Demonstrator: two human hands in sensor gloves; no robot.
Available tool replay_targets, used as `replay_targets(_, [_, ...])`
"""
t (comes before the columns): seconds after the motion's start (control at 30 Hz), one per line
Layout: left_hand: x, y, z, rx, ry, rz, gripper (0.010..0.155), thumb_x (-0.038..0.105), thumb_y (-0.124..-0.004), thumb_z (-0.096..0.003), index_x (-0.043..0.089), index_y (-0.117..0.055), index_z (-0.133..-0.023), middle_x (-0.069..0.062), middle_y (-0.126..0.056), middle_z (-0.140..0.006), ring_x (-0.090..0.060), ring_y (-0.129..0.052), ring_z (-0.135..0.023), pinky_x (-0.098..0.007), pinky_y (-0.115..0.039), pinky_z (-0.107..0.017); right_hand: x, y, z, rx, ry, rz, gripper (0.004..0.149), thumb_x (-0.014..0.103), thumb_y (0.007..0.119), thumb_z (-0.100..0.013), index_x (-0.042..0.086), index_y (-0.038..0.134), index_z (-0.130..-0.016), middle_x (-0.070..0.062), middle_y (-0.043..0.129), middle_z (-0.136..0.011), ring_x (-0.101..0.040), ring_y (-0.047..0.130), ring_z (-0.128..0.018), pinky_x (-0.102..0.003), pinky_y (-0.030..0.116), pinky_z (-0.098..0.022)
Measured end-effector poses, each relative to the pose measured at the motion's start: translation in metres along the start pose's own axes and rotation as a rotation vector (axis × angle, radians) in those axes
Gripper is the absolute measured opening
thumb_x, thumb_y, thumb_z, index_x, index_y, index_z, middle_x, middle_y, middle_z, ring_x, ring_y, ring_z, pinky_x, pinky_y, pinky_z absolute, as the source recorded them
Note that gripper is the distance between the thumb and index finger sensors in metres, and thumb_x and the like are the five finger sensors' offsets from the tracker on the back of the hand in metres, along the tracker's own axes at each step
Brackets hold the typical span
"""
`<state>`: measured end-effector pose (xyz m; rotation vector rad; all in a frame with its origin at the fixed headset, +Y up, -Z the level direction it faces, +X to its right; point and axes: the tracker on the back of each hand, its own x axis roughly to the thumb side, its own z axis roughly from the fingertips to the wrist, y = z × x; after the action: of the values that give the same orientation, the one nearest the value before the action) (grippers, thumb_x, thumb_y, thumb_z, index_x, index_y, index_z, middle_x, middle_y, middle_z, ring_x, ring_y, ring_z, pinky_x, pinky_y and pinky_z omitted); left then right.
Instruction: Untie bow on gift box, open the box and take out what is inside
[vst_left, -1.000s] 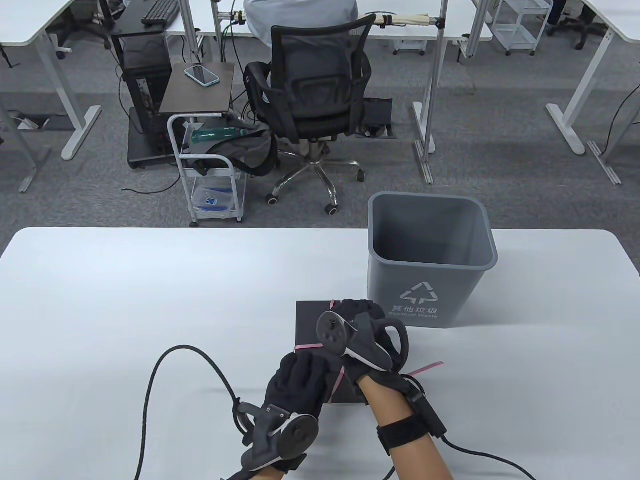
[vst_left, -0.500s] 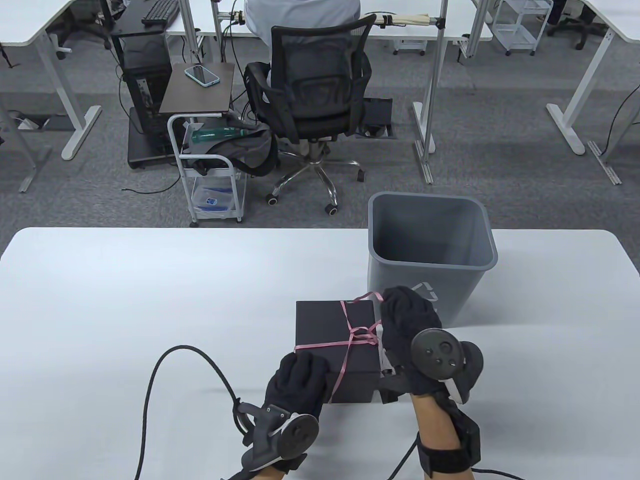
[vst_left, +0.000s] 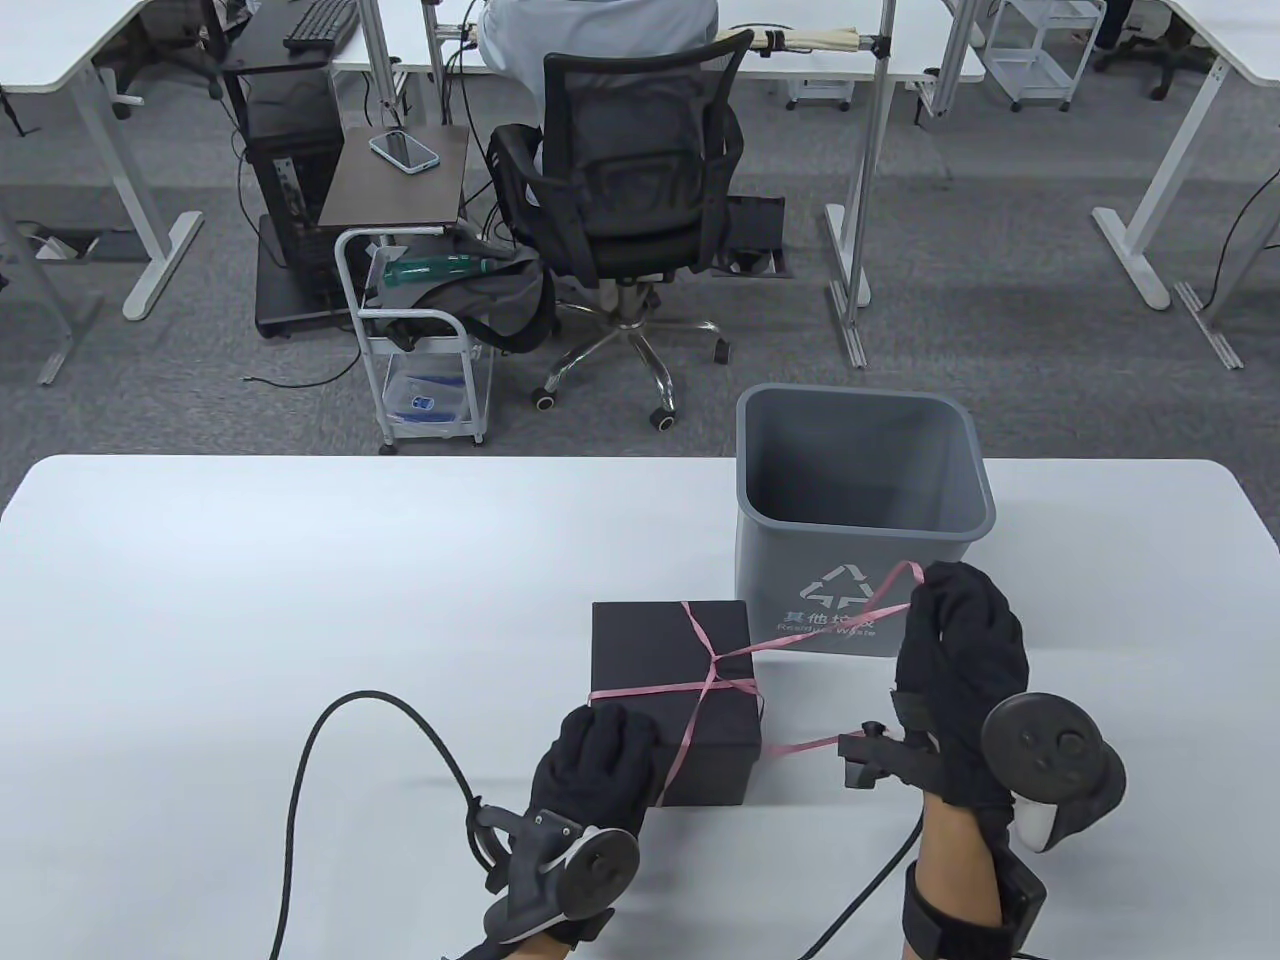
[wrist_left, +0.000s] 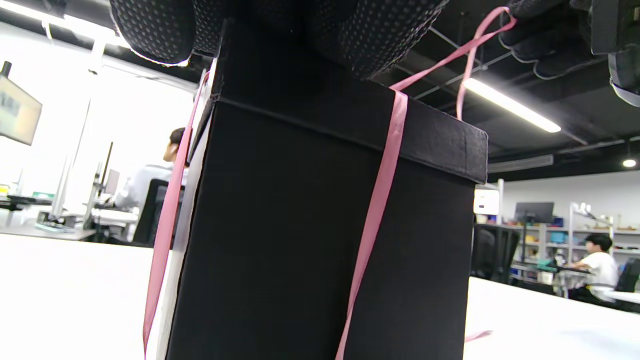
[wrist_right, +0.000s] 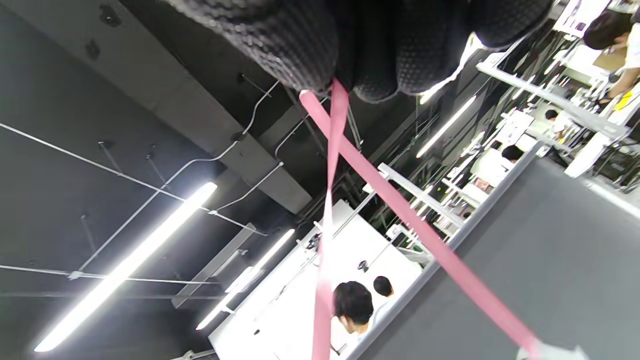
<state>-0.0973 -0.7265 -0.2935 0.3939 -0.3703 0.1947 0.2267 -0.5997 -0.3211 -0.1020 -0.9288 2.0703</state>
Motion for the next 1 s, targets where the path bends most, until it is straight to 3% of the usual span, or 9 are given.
replay_targets(0.3, [-0.001,0.000,0.000,-0.001,0.001,0.005,0.050,0.033,-0.073,-0.0640,0.016,-0.066,-0.110,-0.016,-0.063,-0.114,-0.047,-0.060,-0.101,-0.053,-0.069,-0.070,-0.007,0.029,-0.002,0.176,0.057,0.113,0.043,0.023,0.080,-0.062,0.007,0.074,-0.101,-0.022,0.069,-0.101,-0.043,0.076,-0.080,-0.063,0.059,-0.066])
replay_targets(0.5, [0.000,0.000,0.000,-0.002,0.001,0.007,0.050,0.033,-0.073,-0.0639,0.016,-0.066,-0.110,-0.017,-0.063,-0.114,-0.047,-0.059,-0.101,-0.053,-0.069,-0.070,0.023,0.057,0.010,0.321,-0.084,0.134,0.047,0.026,0.081,-0.062,0.008,0.073,-0.105,-0.023,0.067,-0.105,-0.044,0.075,-0.082,-0.063,0.058,-0.067])
replay_targets(0.67, [0.000,0.000,0.000,-0.002,0.001,0.008,0.050,0.033,-0.073,-0.0639,0.016,-0.066,-0.110,-0.017,-0.062,-0.114,-0.047,-0.059,-0.101,-0.053,-0.069,-0.070,0.039,0.097,0.024,0.538,-0.104,0.136,0.051,0.032,0.083,-0.061,0.007,0.075,-0.105,-0.023,0.067,-0.105,-0.045,0.074,-0.082,-0.064,0.057,-0.067])
replay_targets(0.8, [0.000,0.000,0.000,-0.002,0.002,0.010,0.050,0.033,-0.073,-0.0640,0.016,-0.066,-0.110,-0.017,-0.063,-0.114,-0.047,-0.060,-0.101,-0.053,-0.069,-0.070,0.046,0.133,0.037,0.655,-0.096,0.303,0.054,0.033,0.085,-0.060,0.005,0.075,-0.105,-0.024,0.066,-0.105,-0.046,0.074,-0.082,-0.064,0.057,-0.067])
replay_targets(1.0, [0.001,0.001,0.000,-0.003,0.008,0.017,0.050,0.033,-0.073,-0.0639,0.015,-0.067,-0.110,-0.017,-0.063,-0.114,-0.048,-0.060,-0.101,-0.054,-0.069,-0.070,0.050,0.161,0.046,0.735,-0.036,0.565,0.059,0.037,0.085,-0.061,0.003,0.072,-0.107,-0.026,0.062,-0.108,-0.047,0.073,-0.083,-0.066,0.056,-0.067])
